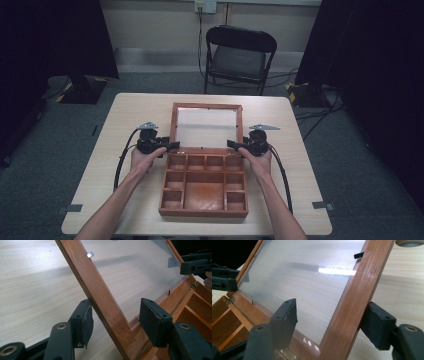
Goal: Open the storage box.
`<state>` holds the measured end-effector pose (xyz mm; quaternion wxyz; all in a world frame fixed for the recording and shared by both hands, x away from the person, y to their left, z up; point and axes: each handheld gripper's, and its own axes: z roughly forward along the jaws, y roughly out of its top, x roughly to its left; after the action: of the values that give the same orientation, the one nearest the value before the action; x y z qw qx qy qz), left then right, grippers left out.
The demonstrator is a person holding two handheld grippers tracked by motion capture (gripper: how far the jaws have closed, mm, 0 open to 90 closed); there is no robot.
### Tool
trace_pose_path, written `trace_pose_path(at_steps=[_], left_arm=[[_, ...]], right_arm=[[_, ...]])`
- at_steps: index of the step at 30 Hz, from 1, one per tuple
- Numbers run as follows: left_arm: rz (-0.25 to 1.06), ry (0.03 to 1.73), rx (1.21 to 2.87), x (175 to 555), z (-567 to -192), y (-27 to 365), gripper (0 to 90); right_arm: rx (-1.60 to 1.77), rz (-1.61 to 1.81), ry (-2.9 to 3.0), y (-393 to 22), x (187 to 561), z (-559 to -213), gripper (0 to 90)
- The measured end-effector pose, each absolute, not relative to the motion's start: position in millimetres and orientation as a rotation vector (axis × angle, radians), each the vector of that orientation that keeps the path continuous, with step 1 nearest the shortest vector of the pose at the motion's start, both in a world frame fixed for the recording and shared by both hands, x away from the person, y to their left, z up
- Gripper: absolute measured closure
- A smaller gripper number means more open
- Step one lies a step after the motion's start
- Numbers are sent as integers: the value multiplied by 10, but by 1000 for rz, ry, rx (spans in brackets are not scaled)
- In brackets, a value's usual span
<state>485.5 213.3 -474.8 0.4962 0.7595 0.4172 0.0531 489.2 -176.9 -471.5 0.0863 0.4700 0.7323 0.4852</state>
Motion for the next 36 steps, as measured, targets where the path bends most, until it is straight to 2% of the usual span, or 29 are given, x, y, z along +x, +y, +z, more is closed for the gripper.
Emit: trace_pose_path(at_steps=[12, 24, 27, 29, 36], left_arm=[[110, 1055, 1836, 4869, -4773, 2130, 383], [46, 1111, 1797, 4897, -4838, 2153, 373], [84, 1110, 1817, 4888, -4841, 2140, 360], [39, 1120, 1806, 4901, -4863, 2155, 345], [76, 1124, 1812, 4883, -4859, 2161, 341]], right_arm=[[1433, 1420, 2197, -1744, 4905, -4760, 253], [1459, 1400, 2199, -1746, 4909, -4794, 235], [1487, 1408, 2205, -1759, 4913, -4810, 215], [1531, 1425, 2215, -1782, 4925, -4848, 213], [1553, 1440, 2216, -1795, 4933, -4871, 213]])
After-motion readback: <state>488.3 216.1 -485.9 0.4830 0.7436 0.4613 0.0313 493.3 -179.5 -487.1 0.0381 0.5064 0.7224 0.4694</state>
